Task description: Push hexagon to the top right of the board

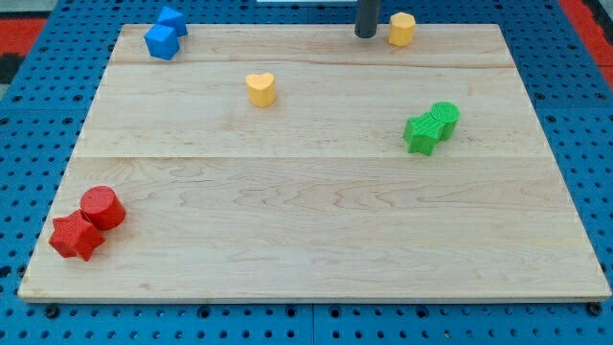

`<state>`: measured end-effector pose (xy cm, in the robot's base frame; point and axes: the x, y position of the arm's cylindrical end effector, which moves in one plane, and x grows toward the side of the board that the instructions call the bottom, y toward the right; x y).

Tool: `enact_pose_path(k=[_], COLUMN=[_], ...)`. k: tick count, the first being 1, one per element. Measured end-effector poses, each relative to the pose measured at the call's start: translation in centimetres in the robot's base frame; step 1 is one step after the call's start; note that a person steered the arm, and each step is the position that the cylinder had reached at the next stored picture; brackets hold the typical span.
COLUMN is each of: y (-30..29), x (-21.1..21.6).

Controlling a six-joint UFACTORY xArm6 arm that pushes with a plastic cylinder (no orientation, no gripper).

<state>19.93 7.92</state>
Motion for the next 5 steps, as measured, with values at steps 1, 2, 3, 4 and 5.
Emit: enact_pose_path(k=[1,2,3,4,5], y=[2.7,7.7,4.0,2.4,-5.1], x=[-0.7,1.5,2.8,12.0,17.4])
